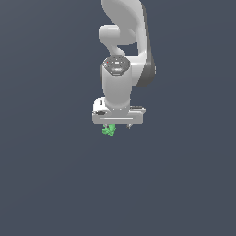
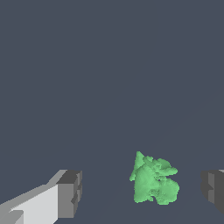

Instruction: Pick up the object and move it to a goal position.

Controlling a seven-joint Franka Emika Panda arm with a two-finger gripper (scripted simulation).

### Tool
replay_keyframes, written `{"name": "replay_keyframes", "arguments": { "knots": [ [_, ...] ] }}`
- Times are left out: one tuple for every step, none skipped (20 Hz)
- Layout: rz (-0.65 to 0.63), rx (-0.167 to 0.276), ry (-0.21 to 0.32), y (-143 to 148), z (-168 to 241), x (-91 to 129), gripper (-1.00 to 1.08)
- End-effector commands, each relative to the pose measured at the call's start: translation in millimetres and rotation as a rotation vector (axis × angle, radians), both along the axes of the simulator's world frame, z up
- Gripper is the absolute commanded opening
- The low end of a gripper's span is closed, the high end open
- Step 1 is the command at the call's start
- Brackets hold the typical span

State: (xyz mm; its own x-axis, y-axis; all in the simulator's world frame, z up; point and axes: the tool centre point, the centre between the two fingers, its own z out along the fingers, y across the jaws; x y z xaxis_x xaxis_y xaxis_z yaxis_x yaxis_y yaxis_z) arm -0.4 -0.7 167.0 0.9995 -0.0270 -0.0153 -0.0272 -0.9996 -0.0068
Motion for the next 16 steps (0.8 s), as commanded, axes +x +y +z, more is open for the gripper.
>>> {"name": "replay_keyframes", "arguments": {
  "knots": [
    [0.000,0.000,0.000,0.0,0.0,0.0,1.00],
    [-0.001,0.000,0.000,-0.5,0.2,0.1,1.00],
    [-0.004,0.001,-0.001,-2.5,0.8,0.3,1.00],
    [-0.009,0.002,-0.003,-5.5,1.8,0.6,1.00],
    [-0.016,0.004,-0.005,-9.7,3.3,1.0,1.00],
    [-0.025,0.007,-0.008,-15.0,5.1,1.5,1.00],
    [-0.034,0.009,-0.010,-20.1,6.9,1.9,1.00],
    [-0.041,0.011,-0.012,-24.0,8.3,2.3,1.00],
    [-0.045,0.012,-0.014,-26.5,9.3,2.5,1.00],
    [-0.047,0.012,-0.014,-27.8,9.9,2.7,1.00],
    [-0.047,0.012,-0.014,-27.8,10.0,2.8,1.00],
    [-0.045,0.012,-0.014,-26.9,9.5,2.6,1.00],
    [-0.045,0.012,-0.014,-26.8,9.0,2.2,1.00],
    [-0.046,0.011,-0.014,-26.9,7.8,1.6,1.00],
    [-0.048,0.011,-0.014,-27.5,6.5,0.7,1.00],
    [-0.050,0.011,-0.014,-28.1,4.7,-0.5,1.00]
  ]
}}
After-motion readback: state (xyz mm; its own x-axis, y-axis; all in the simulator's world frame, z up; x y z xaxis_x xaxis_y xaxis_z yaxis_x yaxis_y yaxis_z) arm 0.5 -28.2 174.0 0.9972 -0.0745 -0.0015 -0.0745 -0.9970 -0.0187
